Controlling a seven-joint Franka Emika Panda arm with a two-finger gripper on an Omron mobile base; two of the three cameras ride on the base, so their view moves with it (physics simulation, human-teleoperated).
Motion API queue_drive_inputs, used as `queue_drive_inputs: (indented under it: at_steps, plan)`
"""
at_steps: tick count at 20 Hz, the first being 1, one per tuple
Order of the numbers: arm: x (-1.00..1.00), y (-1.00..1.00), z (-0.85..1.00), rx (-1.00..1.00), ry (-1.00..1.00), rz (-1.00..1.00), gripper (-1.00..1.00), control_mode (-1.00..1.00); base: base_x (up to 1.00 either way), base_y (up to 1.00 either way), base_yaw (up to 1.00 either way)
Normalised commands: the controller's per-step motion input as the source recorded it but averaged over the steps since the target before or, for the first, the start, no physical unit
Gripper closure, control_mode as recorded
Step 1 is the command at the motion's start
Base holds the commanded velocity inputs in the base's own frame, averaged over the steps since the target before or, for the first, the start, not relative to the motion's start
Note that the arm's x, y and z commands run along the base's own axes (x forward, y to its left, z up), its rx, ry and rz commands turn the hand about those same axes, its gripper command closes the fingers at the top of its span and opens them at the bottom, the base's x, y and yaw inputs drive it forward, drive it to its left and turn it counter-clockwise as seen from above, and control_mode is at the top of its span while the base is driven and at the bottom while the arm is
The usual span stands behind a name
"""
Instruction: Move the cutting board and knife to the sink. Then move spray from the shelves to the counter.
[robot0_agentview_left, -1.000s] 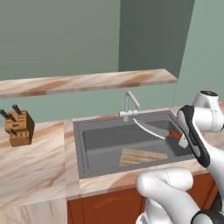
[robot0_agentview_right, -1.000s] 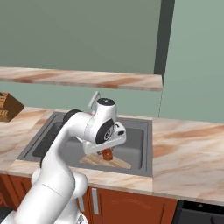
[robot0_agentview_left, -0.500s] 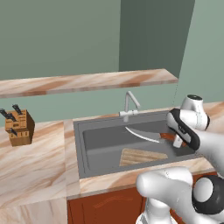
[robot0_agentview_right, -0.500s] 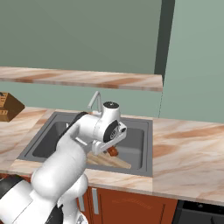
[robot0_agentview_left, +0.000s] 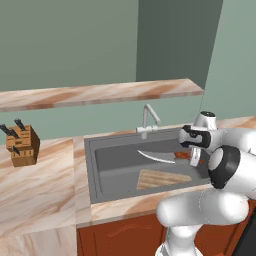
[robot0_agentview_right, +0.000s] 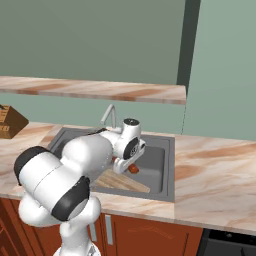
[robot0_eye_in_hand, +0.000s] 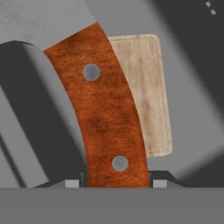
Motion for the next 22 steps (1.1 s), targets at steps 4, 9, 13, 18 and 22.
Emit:
queue_drive_inputs:
  at_steps: [4,9,13,18,22]
  plan:
    - [0.50,-0.03,-0.48,0.00,0.00,0.07,1.00,-1.00,0.00,0.00,0.00]
    - [0.44,0.00,-0.52,0.00,0.00,0.04,1.00,-1.00,0.00,0.00,0.00]
    - [0.26,0.00,-0.49,0.00,0.00,0.02,1.00,-1.00,0.00,0.00,0.00]
    - [0.18,0.00,-0.39,0.00,0.00,0.01,1.00,-1.00,0.00,0.00,0.00]
    - [0.04,0.00,-0.24,0.00,0.00,0.00,1.00,-1.00,0.00,0.00,0.00]
